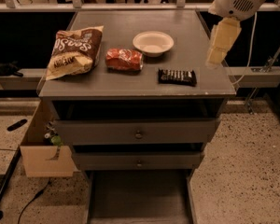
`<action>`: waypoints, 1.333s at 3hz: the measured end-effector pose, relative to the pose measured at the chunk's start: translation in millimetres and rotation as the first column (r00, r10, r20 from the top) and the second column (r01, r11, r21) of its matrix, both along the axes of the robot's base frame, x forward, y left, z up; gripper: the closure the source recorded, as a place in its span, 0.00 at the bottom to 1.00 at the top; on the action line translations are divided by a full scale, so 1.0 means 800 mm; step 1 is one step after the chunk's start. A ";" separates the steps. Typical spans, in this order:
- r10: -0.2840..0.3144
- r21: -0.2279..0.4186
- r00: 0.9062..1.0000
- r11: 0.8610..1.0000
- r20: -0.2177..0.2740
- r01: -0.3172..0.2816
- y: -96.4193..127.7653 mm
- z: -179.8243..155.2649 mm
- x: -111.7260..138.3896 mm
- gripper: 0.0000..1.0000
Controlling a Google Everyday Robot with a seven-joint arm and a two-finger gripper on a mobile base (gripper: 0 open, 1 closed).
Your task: Place rxbar chocolate into bottom drawer
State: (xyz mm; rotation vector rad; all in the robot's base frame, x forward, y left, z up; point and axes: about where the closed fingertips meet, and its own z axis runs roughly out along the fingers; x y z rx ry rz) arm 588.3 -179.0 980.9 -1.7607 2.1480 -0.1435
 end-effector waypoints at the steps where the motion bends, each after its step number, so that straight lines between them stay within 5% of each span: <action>1: 0.030 0.007 0.999 1.000 -0.043 -0.029 0.026 -0.036 0.009 0.00; 4: 0.084 0.076 0.987 0.994 -0.139 -0.074 0.060 -0.104 0.040 0.00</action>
Offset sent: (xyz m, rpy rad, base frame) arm 0.0233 0.0411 -0.0797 0.0071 0.1452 0.0605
